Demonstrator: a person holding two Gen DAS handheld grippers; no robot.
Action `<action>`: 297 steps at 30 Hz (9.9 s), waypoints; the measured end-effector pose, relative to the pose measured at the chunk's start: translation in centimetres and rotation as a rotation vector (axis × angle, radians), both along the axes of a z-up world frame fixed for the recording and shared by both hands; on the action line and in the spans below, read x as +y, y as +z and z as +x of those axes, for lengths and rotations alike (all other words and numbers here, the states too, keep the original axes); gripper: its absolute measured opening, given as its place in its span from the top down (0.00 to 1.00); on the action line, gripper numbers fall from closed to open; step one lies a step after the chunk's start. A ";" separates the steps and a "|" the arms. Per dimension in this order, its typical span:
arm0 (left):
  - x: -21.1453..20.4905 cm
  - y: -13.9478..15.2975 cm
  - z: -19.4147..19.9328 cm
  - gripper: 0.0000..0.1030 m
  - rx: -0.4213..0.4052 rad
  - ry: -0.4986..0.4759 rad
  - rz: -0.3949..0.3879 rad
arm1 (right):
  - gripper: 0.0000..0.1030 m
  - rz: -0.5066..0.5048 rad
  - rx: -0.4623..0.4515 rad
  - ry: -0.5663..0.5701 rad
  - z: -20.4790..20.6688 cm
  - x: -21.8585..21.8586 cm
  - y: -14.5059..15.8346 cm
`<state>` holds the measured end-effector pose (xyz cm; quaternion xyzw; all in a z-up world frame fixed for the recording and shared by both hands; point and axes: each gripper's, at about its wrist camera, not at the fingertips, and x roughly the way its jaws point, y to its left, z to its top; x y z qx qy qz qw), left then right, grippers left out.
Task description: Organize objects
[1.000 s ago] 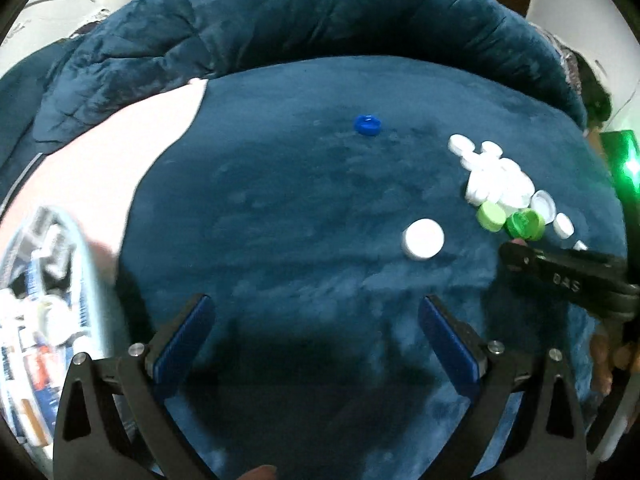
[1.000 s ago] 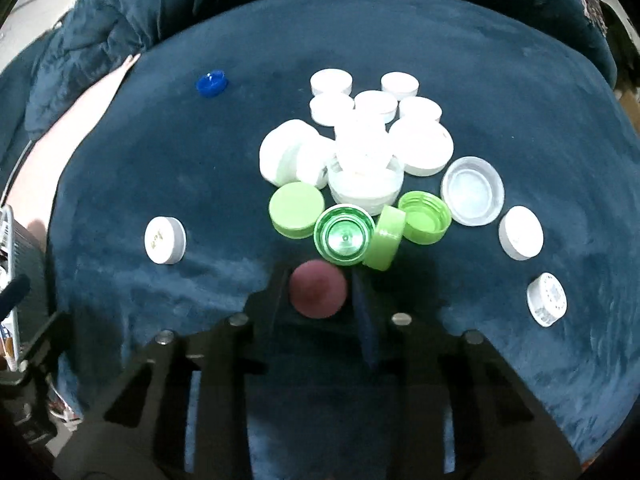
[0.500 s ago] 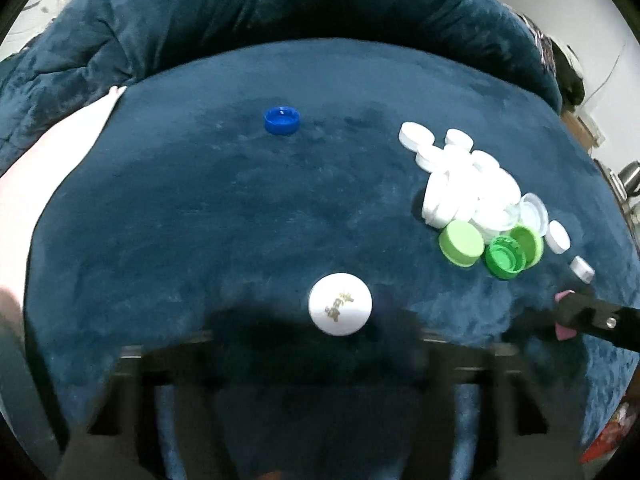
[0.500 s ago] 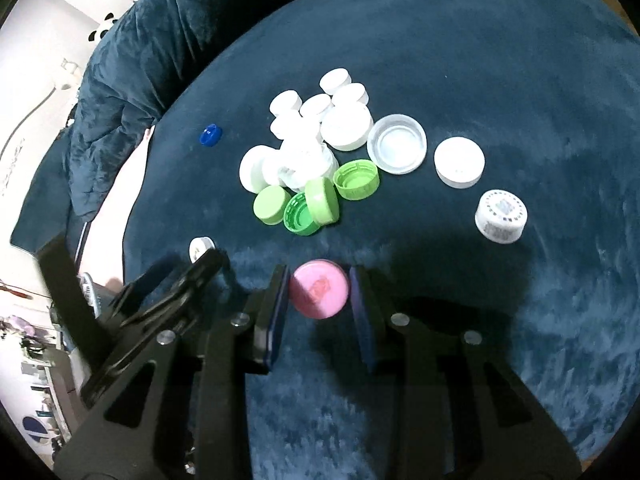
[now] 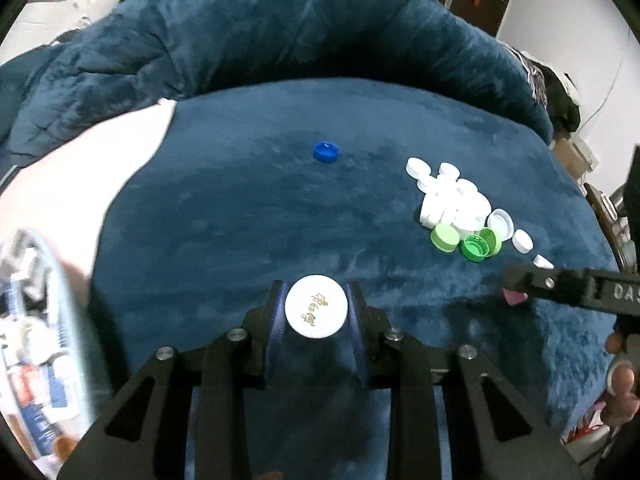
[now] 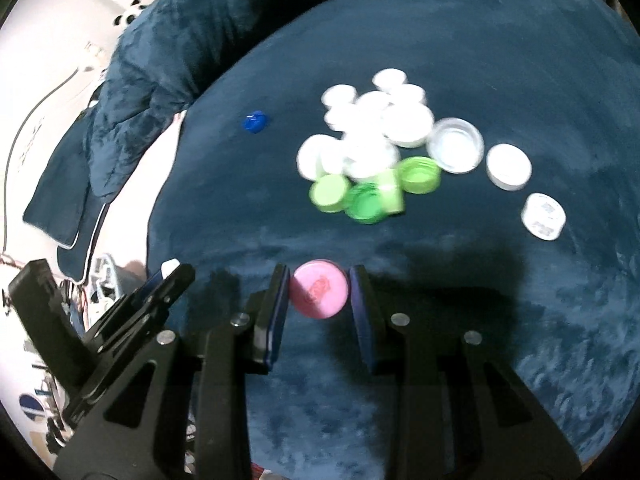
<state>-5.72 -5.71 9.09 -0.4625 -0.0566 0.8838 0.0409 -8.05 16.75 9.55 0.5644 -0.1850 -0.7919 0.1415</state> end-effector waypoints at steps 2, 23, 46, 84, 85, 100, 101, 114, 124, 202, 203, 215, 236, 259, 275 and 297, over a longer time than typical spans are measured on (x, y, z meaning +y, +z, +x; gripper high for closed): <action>-1.2 1.2 1.1 0.71 0.021 0.022 0.003 | 0.69 -0.007 0.015 0.025 0.1 -1.4 0.8; -25.8 4.6 8.7 0.70 0.053 0.501 0.045 | 0.69 -0.077 0.140 0.436 3.5 -24.0 5.7; -28.8 5.9 14.1 0.01 0.064 0.687 -0.077 | 0.08 -0.116 0.168 0.472 3.6 -29.0 7.0; -3.1 3.7 3.4 0.01 -0.021 0.165 -0.159 | 0.01 0.184 -0.075 -0.216 -2.0 10.1 -1.7; -2.8 3.5 3.2 0.01 -0.025 0.161 -0.163 | 0.01 0.179 -0.092 -0.224 -2.2 10.9 -2.3; -3.0 1.1 2.9 0.01 -0.083 0.164 -0.147 | 0.68 0.299 -0.015 -0.002 -2.3 4.3 -1.5; -3.0 1.1 3.0 0.01 -0.085 0.160 -0.148 | 0.67 0.266 0.001 0.030 -2.0 3.2 -0.9; -4.9 0.7 3.5 0.01 -0.097 0.189 -0.145 | 0.20 0.119 0.023 -0.152 -3.2 9.4 1.0; -2.5 -1.4 3.0 0.01 -0.139 0.123 -0.169 | 0.47 0.286 -0.077 -0.140 -4.9 9.7 -4.0; 0.2 -4.5 2.0 0.01 -0.212 0.102 -0.089 | 0.46 0.310 -0.104 0.168 -6.9 3.0 -1.2; -0.1 -4.5 2.0 0.01 -0.211 0.111 -0.085 | 0.46 0.352 -0.113 0.145 -7.0 3.7 -1.2; -0.2 -4.6 2.1 0.01 -0.210 0.119 -0.072 | 0.46 0.345 -0.135 -0.052 -7.8 11.4 0.0; 4.5 -6.2 1.2 0.05 -0.159 0.016 -0.021 | 0.68 0.258 -0.147 -0.009 -6.8 9.8 -0.4; -4.9 2.3 4.1 0.71 0.031 0.197 0.034 | 0.68 0.240 -0.032 0.222 -3.7 -0.8 2.9; -25.3 6.4 10.2 0.71 0.085 0.600 0.074 | 0.68 0.128 0.089 0.578 0.2 -22.7 6.1; -27.9 4.1 10.0 0.03 -0.002 0.690 0.051 | 0.19 -0.038 0.033 0.637 -0.3 -30.0 4.4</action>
